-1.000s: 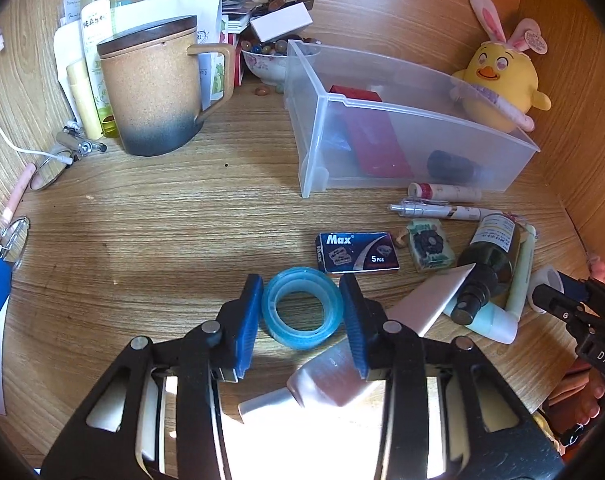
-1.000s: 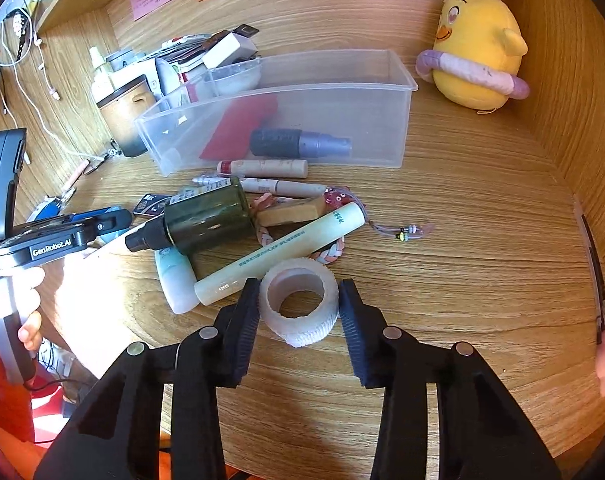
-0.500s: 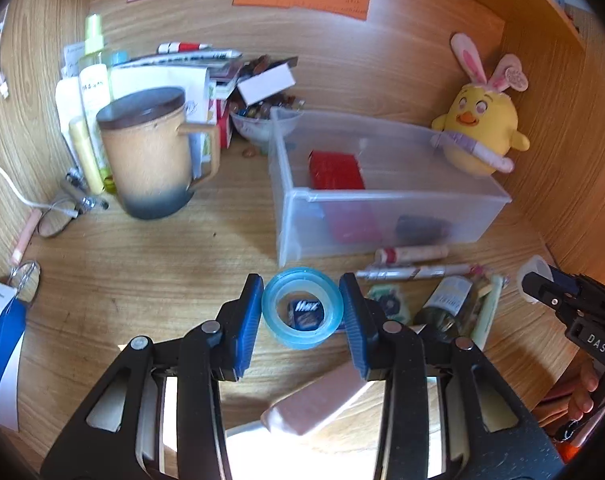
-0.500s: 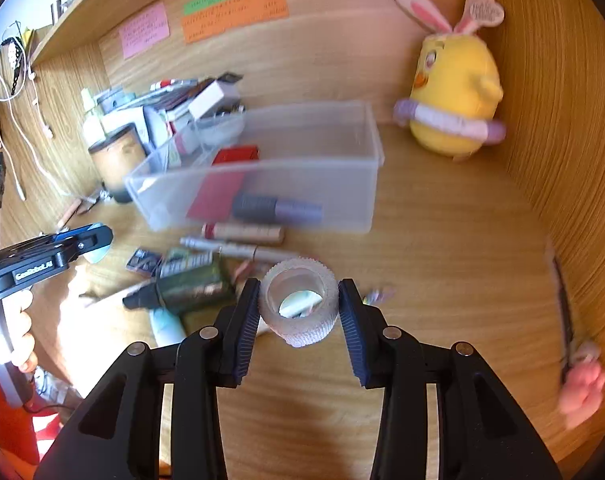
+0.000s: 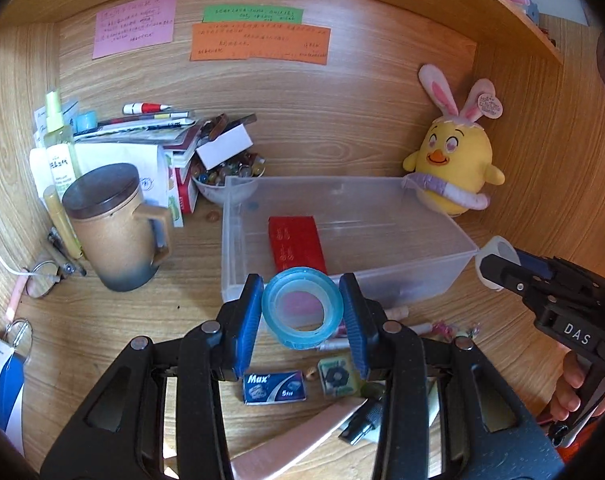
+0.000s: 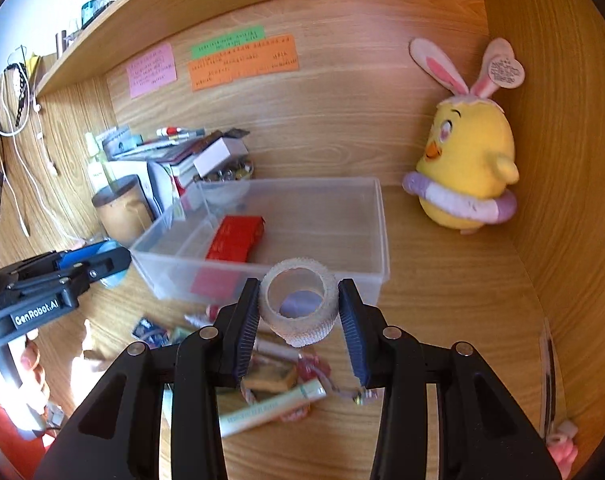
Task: Organize objects
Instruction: 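Carry both tape rolls into the clear box and open both tools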
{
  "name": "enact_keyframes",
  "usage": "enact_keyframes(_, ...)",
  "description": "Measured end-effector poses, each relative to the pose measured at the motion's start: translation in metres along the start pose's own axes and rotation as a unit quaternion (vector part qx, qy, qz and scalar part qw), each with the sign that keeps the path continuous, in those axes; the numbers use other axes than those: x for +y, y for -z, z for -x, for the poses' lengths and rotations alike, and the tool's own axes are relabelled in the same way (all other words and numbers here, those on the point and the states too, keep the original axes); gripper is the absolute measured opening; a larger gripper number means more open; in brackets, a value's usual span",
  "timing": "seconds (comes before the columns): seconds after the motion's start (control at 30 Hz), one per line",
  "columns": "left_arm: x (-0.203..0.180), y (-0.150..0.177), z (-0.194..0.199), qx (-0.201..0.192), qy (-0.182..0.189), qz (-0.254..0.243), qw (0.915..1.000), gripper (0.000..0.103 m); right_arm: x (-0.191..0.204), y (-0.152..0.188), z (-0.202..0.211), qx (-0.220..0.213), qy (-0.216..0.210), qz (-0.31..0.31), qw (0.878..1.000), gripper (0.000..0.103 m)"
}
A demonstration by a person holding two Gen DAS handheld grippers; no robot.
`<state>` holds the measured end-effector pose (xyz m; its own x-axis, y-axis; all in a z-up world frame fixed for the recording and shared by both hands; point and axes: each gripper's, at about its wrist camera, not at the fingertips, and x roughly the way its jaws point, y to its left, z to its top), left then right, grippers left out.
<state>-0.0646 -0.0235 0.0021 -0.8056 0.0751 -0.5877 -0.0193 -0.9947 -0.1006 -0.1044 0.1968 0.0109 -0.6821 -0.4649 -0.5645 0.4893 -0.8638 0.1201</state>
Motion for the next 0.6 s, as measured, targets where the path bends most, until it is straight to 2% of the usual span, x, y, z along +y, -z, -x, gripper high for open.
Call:
enact_keyframes(0.2, -0.006, -0.018, -0.009, -0.006, 0.017, 0.008, 0.9998, 0.039, 0.002, -0.022, -0.008, -0.013, -0.013, 0.003, 1.000, 0.036)
enact_keyframes(0.4, -0.015, -0.037, -0.019, -0.018, 0.009, 0.001, 0.9998, 0.039, 0.000, -0.041, -0.021, -0.019, -0.010, 0.009, 1.000, 0.036)
enact_keyframes(0.6, -0.017, -0.050, -0.036, -0.005, 0.006, -0.002, 1.0000, 0.039, -0.005, -0.052, -0.036, -0.008, -0.008, 0.014, 1.000, 0.036)
